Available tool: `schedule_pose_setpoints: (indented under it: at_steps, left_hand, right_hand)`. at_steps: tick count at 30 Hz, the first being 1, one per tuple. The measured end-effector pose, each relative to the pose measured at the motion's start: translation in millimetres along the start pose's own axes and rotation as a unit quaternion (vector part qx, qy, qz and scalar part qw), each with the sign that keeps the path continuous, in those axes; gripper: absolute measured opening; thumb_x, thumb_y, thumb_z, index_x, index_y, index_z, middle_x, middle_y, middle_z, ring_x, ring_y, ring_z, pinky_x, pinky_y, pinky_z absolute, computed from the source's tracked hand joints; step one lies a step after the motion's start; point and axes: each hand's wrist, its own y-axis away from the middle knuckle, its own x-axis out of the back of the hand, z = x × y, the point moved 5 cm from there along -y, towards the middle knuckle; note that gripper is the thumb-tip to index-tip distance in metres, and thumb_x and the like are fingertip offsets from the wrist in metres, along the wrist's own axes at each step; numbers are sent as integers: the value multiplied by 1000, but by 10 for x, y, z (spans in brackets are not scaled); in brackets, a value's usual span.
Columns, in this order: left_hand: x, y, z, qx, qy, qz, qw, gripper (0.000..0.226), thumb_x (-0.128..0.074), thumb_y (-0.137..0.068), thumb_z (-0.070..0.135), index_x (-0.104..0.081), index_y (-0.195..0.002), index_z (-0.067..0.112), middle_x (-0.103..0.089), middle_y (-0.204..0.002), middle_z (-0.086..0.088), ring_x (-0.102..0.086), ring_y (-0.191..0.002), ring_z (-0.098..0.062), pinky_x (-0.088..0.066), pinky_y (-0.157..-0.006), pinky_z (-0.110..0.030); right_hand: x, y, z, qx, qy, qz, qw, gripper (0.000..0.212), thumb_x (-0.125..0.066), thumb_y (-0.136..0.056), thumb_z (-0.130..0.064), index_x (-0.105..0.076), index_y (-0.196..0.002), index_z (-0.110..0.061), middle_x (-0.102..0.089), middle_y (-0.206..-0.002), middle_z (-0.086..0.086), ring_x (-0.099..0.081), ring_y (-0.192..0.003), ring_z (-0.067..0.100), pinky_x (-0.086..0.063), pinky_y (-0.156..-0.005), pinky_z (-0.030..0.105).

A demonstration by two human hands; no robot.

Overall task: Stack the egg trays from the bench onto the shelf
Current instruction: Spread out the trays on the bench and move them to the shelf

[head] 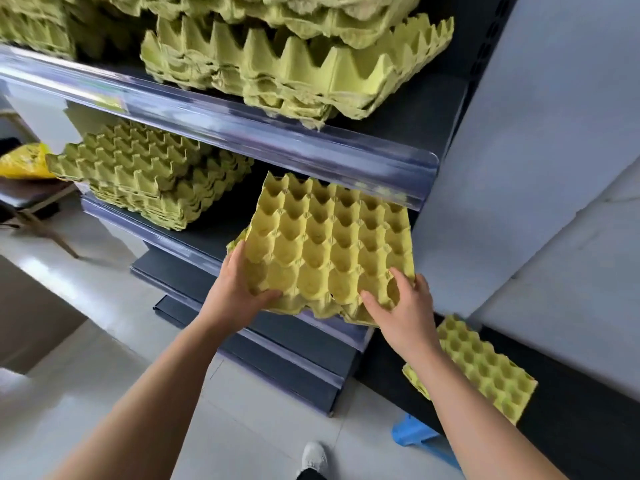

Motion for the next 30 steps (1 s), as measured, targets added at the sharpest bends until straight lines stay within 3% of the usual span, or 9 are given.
schedule_pose_setpoints:
  at_steps: [3,6,9,14,17,23,27,30]
  left_hand:
    - [133,-284,-121,4,8,8,1000,100,-84,-61,37,-28,-144,38,-47,-135,7,-50,-118,-17,-46,-99,-46]
    - [229,-514,-254,2,10,20,1000,95,-86,-68,23,-30,-144,33,-49,-128,12,-49,-112,-11,-42,-96,-34]
    - [312,-727,-381,8,6,27,1000,96,-85,-70,23,-28,-147,25,-46,-122,13,-45,-108,-8,-36,-92,-26]
    - [428,-1075,-581,15,-5,3,1000,102,-85,-69,31,-24,-151,23,-48,-141,1,-48,-126,-19,-37,-100,-30]
    - [446,-1292,-656,5,-5,-31,999,101,-83,-72,28,-21,-152,21,-45,-144,0,-45,-129,-19,-33,-98,-24]
    - [412,-1579,-775,-27,-6,-121,992,92,-80,-77,24,-24,-150,17,-44,-127,10,-44,-115,-6,-31,-91,-18]
    - [336,-1696,-923,-43,-31,-157,986,95,-79,-71,48,-29,-146,19,-43,-128,12,-47,-114,-9,-39,-93,-27]
    - [330,-1734,-965,-56,-92,-149,983,91,-75,-76,45,-28,-146,12,-43,-139,-5,-46,-123,-24,-40,-100,-36]
  right_hand:
    - [-203,-208,-149,5,-1,-11,1000,81,-64,-79,-57,-31,-146,-25,-11,-155,18,-13,-143,32,-26,-112,46]
    - [-382,-368,-266,1,5,-22,1000,91,-67,-74,-61,-26,-147,-25,-5,-156,19,-8,-144,34,-27,-112,51]
    - [-537,-498,-364,-8,23,-28,999,98,-68,-71,-64,-22,-149,-27,0,-156,18,-4,-145,34,-28,-110,56]
    - [-727,-602,-527,-31,31,-12,999,101,-68,-70,-65,-19,-150,-27,2,-157,17,-2,-145,34,-25,-113,53]
    - [-821,-610,-614,-55,43,6,998,100,-66,-71,-66,-19,-149,-27,1,-157,17,-2,-146,33,-21,-115,51]
    - [-1030,-584,-707,-139,77,-14,987,99,-63,-74,-66,-13,-151,-27,5,-158,14,-4,-145,35,-17,-116,50]
    - [-1145,-562,-702,-158,98,-11,983,99,-58,-76,-69,-9,-152,-30,9,-158,13,0,-145,37,-15,-115,48]
    - [-1147,-533,-725,-160,118,17,980,95,-57,-77,-68,-13,-151,-29,3,-158,14,-2,-145,37,-13,-115,47]
